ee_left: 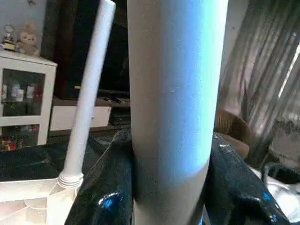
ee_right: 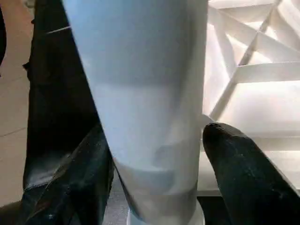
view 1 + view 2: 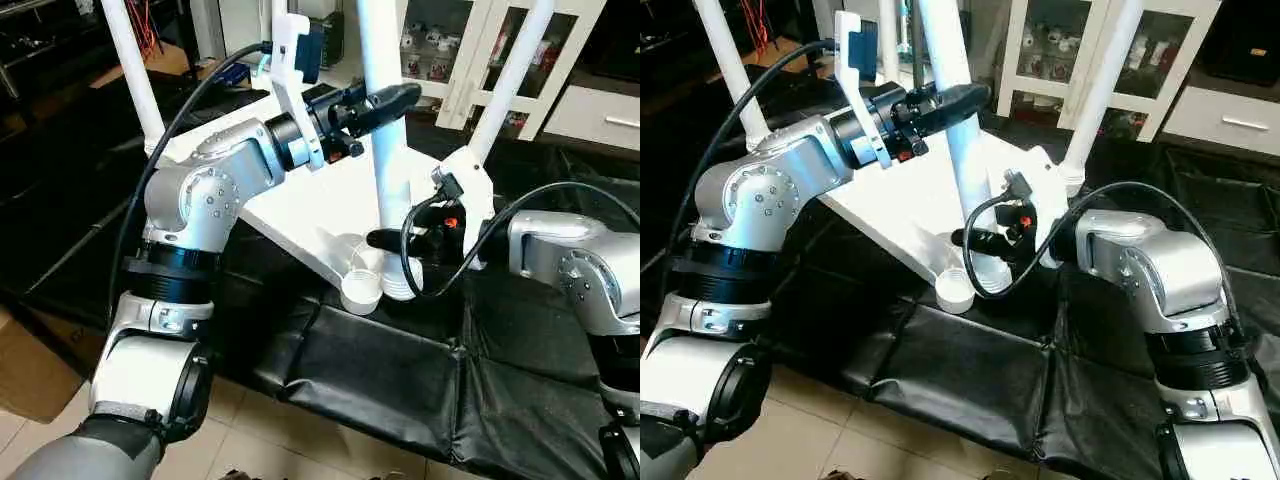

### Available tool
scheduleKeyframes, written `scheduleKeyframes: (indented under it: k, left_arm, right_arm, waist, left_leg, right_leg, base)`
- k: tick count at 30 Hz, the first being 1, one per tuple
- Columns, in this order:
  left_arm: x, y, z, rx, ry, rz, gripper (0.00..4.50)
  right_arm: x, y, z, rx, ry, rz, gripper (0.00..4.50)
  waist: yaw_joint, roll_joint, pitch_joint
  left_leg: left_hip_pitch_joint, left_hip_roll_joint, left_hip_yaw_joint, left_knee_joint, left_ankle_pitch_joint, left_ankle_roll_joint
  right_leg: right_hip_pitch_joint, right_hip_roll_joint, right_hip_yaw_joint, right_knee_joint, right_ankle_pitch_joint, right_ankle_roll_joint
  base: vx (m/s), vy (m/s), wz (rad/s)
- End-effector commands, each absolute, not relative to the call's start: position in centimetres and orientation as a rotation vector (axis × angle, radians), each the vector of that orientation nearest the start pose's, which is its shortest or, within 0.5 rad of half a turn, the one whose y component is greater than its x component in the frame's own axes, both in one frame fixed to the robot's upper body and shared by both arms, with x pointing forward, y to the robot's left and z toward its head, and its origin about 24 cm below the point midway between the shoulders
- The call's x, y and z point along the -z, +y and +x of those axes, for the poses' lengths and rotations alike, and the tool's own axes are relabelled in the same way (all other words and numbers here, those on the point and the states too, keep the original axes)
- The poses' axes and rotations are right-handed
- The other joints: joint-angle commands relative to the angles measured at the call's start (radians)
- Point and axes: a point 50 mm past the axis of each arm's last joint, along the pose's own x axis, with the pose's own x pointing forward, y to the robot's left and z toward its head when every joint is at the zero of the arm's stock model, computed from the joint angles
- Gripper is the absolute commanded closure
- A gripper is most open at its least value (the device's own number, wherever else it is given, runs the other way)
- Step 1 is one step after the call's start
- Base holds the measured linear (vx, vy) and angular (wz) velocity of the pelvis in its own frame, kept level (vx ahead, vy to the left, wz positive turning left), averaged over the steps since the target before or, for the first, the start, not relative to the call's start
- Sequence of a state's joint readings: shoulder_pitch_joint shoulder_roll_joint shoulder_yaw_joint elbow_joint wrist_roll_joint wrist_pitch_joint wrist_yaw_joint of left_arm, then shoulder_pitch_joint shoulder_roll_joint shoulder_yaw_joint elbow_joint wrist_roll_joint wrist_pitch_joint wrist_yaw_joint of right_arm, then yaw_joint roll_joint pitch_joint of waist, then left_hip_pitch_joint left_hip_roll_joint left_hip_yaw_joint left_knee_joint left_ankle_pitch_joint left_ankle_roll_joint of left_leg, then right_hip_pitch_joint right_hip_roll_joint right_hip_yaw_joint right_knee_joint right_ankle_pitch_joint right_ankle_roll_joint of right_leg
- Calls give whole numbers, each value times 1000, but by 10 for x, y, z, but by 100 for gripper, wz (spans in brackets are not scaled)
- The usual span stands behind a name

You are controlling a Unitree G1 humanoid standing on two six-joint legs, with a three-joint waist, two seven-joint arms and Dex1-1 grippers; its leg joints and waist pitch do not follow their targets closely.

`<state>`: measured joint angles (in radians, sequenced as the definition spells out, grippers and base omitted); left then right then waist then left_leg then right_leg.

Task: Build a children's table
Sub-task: Pick table leg

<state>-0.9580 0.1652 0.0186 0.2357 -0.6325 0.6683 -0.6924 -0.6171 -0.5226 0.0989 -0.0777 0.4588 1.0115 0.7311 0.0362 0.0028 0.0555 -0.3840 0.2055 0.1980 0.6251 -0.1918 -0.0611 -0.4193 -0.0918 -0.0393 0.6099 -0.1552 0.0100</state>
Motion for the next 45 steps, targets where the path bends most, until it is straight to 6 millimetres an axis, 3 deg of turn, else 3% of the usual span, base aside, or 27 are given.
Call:
scheduleKeyframes:
  k: [1,9,17,20,21,27,28,33,34,35,37,39,40,41,42,43,45]
  left_arm:
    - [-248,59,340,1202,-105,-267,284]
    - [-248,56,336,1243,-102,-248,284]
    - [-247,53,332,1272,-96,-222,285]
    - [-246,55,339,1204,-65,-231,285]
    - [-246,55,339,1205,-48,-248,215]
    - [-234,83,352,1081,-4,-211,169]
    - [-232,91,353,1074,1,-196,165]
    - [-228,112,361,1007,-25,-130,129]
    - [-224,117,362,1016,-32,-44,124]
    - [-205,124,361,1060,19,182,120]
    - [-161,133,355,1179,198,546,117]
    - [-143,134,352,1235,262,645,115]
    - [-130,131,350,1288,293,694,115]
    - [-128,130,349,1297,297,698,115]
    - [-120,127,349,1322,311,713,115]
    - [-118,126,350,1324,313,715,115]
    - [-108,123,354,1313,338,765,115]
  right_arm:
    - [-153,-150,309,-900,455,-85,187]
    - [-149,-150,308,-910,473,-99,246]
    - [-147,-150,307,-918,480,-113,254]
    - [-146,-150,308,-896,464,-107,256]
    - [-146,-151,308,-893,461,-103,257]
    - [-150,-164,317,-723,355,-24,261]
    - [-152,-170,320,-665,330,-5,262]
    - [-152,-187,323,-533,283,42,264]
    - [-151,-190,321,-519,279,53,264]
    - [-149,-192,317,-515,282,60,264]
    - [-146,-193,309,-516,290,69,264]
    - [-145,-193,305,-519,291,72,264]
    - [-145,-194,301,-521,290,74,264]
    - [-145,-194,301,-522,290,74,264]
    - [-146,-195,298,-526,290,74,264]
    - [-146,-195,297,-527,290,73,264]
    - [-147,-195,293,-529,289,71,264]
  waist:
    - [1,-7,-74]
    - [2,-7,-73]
    - [2,-6,-74]
    - [3,-6,-74]
    - [2,-6,-74]
    - [-2,-4,-74]
    - [-3,5,-75]
    - [-3,6,-77]
    - [-5,24,-75]
    - [-3,15,-76]
    - [-5,22,-76]
    - [-7,23,-78]
    - [-5,41,-82]
    - [-5,35,-82]
    - [-2,43,-83]
    - [1,42,-83]
    - [-1,42,-78]
  left_leg:
    - [21,11,-6,-74,-153,-9]
    - [20,11,-6,-75,-160,-14]
    - [20,11,-6,-74,-154,-10]
    - [20,11,-6,-73,-155,-12]
    - [20,11,-6,-74,-155,-12]
    - [21,7,-7,-75,-158,-28]
    - [23,6,-7,-75,-158,-33]
    - [25,5,-6,-76,-156,-34]
    - [26,4,-8,-79,-165,-37]
    - [23,2,-12,-80,-167,-23]
    - [25,4,-13,-84,-180,-26]
    - [23,4,-11,-84,-160,-32]
    - [30,6,-9,-81,-153,-39]
    - [28,6,-9,-81,-149,-39]
    - [29,6,-8,-80,-149,-43]
    - [28,7,-8,-79,-151,-42]
    - [24,4,-7,-80,-177,-35]
  right_leg:
    - [57,-26,25,-62,-182,-233]
    - [56,-27,25,-64,-204,-224]
    - [57,-27,26,-62,-186,-231]
    - [57,-27,26,-63,-191,-229]
    - [57,-27,26,-62,-191,-229]
    - [53,-24,24,-65,-216,-210]
    - [51,-23,24,-65,-206,-208]
    - [53,-21,23,-63,-172,-215]
    - [51,-19,21,-69,-164,-213]
    - [54,-20,19,-78,-179,-200]
    - [54,-21,23,-74,-190,-174]
    - [57,-22,26,-65,-165,-175]
    - [54,-24,26,-63,-130,-192]
    - [56,-24,26,-61,-118,-204]
    - [57,-24,26,-58,-96,-225]
    - [60,-27,26,-53,-80,-243]
    - [61,-27,27,-63,-116,-244]
  base:
    - [0,0,0]
    - [0,0,0]
    - [0,0,0]
    - [0,0,0]
    - [0,0,0]
    - [0,0,0]
    - [0,0,0]
    - [0,0,0]
    - [0,0,0]
    - [0,0,0]
    - [0,0,0]
    - [0,0,0]
    - [0,0,0]
    - [0,0,0]
    - [0,0,0]
    - [0,0,0]
    - [0,0,0]
